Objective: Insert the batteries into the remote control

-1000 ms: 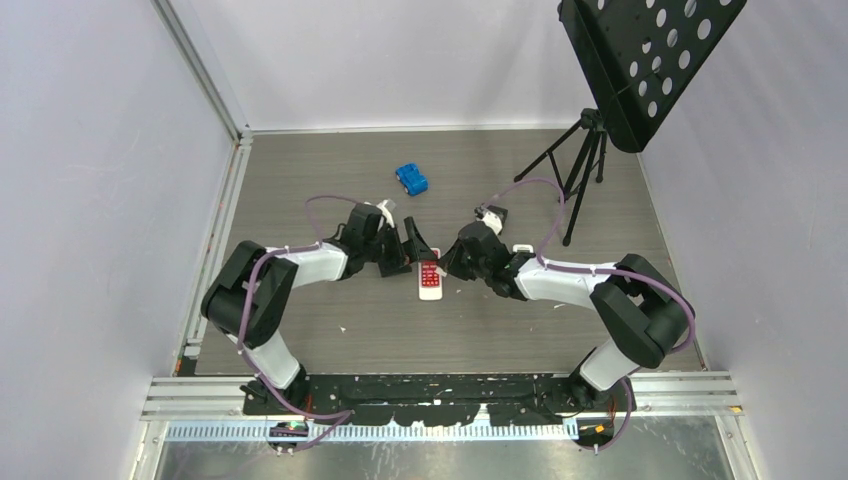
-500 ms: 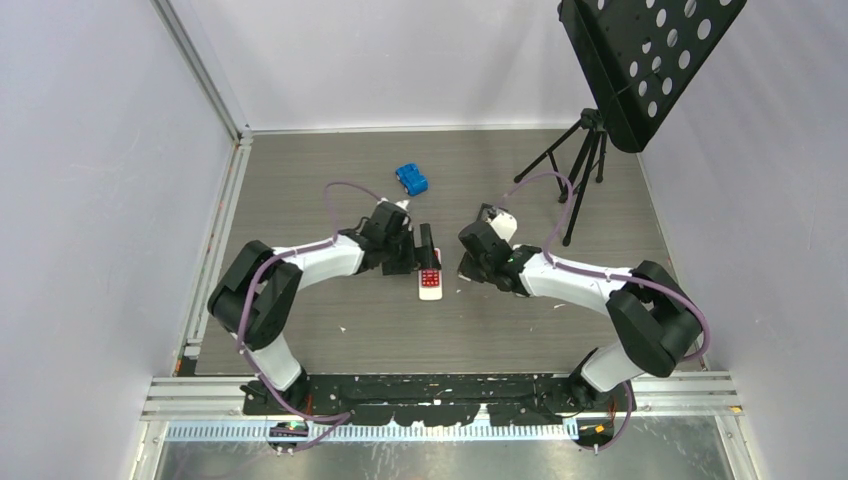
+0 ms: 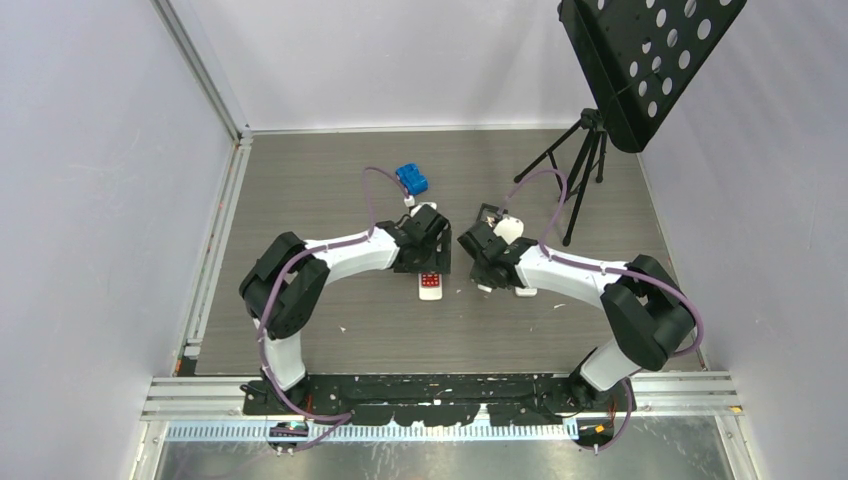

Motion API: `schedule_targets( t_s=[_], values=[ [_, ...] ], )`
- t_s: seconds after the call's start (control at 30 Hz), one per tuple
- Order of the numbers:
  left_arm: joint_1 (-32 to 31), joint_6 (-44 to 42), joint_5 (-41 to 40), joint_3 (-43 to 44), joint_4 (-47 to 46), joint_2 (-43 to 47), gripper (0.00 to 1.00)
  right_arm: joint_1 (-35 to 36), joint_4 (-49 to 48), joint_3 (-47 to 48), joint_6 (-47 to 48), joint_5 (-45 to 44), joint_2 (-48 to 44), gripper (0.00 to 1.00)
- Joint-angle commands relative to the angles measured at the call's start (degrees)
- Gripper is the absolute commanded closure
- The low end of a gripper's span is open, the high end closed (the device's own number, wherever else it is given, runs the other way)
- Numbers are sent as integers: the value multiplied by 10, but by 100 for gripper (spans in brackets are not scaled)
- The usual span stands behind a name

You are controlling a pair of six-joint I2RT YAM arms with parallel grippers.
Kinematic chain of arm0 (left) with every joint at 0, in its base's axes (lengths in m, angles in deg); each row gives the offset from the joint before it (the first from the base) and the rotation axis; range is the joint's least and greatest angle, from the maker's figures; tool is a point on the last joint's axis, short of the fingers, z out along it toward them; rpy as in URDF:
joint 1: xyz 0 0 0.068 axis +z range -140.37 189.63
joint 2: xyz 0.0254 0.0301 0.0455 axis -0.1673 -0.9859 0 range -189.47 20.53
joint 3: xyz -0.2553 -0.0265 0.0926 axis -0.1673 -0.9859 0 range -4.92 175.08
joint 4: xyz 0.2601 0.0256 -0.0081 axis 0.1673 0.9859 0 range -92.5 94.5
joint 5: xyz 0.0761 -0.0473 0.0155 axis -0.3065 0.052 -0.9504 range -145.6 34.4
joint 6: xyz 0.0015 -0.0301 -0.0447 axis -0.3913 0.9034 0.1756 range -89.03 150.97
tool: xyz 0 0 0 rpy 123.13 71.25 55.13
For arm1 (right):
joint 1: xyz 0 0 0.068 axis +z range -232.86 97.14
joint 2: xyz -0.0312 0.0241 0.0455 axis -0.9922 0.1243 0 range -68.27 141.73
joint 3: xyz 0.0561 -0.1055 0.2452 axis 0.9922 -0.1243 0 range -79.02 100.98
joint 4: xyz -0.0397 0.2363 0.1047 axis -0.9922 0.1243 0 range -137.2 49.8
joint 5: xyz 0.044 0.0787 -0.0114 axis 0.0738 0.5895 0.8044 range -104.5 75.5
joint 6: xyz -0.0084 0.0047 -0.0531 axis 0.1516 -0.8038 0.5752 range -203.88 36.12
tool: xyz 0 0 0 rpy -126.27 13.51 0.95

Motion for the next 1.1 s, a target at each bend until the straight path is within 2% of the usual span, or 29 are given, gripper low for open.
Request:
schedule_targets(
  t_s=[0.0,0.23,0.33,0.43,0.5,0.57,0.7,0.77,0.83,0.93,1.07],
  values=[
    [-9,16,-40,-3,42,-45,20,-4,8,17,3,-17,-11,86],
    [-11,21,-23,-5,26,-67,31,-6,8,12,6,0,-19,77],
    [-11,18,-9,-6,14,-72,40,-6,0,4,8,8,-41,74],
    [-11,16,0,-4,7,-78,50,-6,-18,-15,15,21,-78,67],
    [-11,13,4,-2,6,-80,54,-6,-27,-25,24,33,-100,60],
    [-11,7,9,7,10,-82,54,-6,-40,-42,39,50,-123,52],
    [-11,-11,13,34,48,-89,31,-6,-79,-78,57,92,-170,37],
    [-11,-20,2,53,75,-104,29,-6,-98,-94,58,103,-192,34],
    [-11,-29,-3,66,91,-117,33,-6,-108,-102,60,112,-208,33],
    [-11,-30,5,61,82,-118,45,-6,-109,-108,66,117,-222,33],
    [-8,-42,28,44,61,-80,57,-6,-105,-118,60,114,-247,31]
  ],
)
